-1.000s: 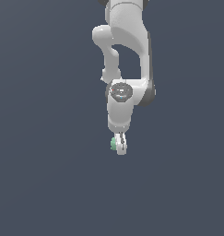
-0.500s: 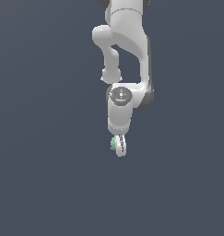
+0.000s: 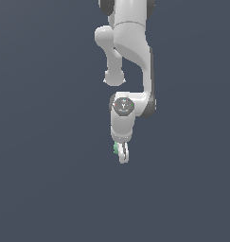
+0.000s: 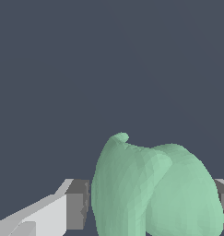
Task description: Pick up the object and move it to a goal position.
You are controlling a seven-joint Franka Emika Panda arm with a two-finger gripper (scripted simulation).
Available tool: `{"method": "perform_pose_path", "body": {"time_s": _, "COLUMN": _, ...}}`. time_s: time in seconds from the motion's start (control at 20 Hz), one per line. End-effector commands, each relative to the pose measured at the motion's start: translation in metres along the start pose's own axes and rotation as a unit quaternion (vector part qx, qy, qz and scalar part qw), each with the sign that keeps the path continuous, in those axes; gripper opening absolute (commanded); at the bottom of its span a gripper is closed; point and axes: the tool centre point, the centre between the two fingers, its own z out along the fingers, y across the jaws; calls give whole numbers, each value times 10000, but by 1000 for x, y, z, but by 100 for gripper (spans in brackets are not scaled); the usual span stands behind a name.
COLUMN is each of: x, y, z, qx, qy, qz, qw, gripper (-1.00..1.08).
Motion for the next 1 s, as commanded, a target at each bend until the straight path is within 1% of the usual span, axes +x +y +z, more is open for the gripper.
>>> {"method": "perform_pose_path", "body": {"time_s": 0.0, "x": 0, "y": 0, "z": 1, "qx": 4, "qy": 0, "qz": 0, "qw": 10000, "gripper": -100}}
{"method": "perform_pose_path", "body": {"time_s": 0.6, "x": 2, "y": 1, "z": -1, "qx": 10, "qy": -1, "qz": -1, "qw": 10000, "gripper": -100}}
{"method": "perform_pose_path", "body": {"time_s": 0.8, "x": 12, "y": 7, "z": -6, "qx": 10, "qy": -1, "qz": -1, "qw": 10000, "gripper": -100}}
{"method": "perform_pose_path", "body": {"time_s": 0.95, "x": 25, "y": 15, "z": -13, "qx": 9, "qy": -4, "qz": 0, "qw": 10000, "gripper": -100}}
